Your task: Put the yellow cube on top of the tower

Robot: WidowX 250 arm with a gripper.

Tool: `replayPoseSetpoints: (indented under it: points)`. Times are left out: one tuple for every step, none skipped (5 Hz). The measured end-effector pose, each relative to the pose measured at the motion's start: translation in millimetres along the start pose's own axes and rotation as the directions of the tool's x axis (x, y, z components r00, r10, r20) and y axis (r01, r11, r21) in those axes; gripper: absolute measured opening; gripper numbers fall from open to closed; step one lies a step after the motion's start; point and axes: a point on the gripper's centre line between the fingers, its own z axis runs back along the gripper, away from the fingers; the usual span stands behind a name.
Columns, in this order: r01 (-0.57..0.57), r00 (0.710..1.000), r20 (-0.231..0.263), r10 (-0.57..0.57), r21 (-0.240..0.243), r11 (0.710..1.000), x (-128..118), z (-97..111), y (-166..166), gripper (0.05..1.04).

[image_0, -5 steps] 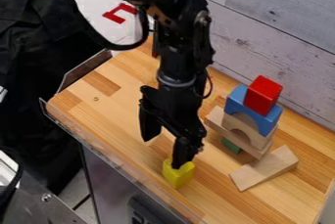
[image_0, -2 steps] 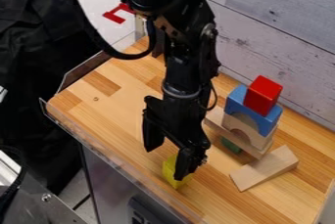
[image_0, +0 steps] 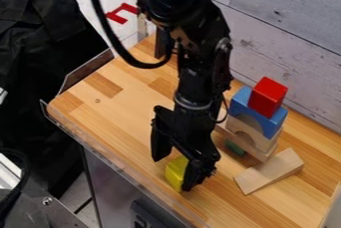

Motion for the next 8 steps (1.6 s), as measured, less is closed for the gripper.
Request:
replayPoseSetpoints:
  points:
    - [-0.014,0.999,-0.038,0.014,0.007,1.0,2,-7,1,0.967]
    - [-0.031,0.998,-0.054,0.031,0.001,1.0,3,-12,2,0.684]
    - [-0.049,0.997,-0.058,0.049,-0.011,0.999,2,-13,5,0.576]
    - [-0.066,0.997,-0.032,0.066,0.012,0.998,1,5,7,0.576]
    - [-0.065,0.995,0.08,0.063,0.025,0.998,3,44,2,0.575]
    - [-0.005,0.985,0.174,0.001,0.025,1.0,16,86,-19,0.575]
    - [0.049,0.982,0.183,-0.052,0.024,0.999,24,121,-35,0.575]
    - [0.103,0.973,0.203,-0.107,0.033,0.994,31,150,-53,0.575]
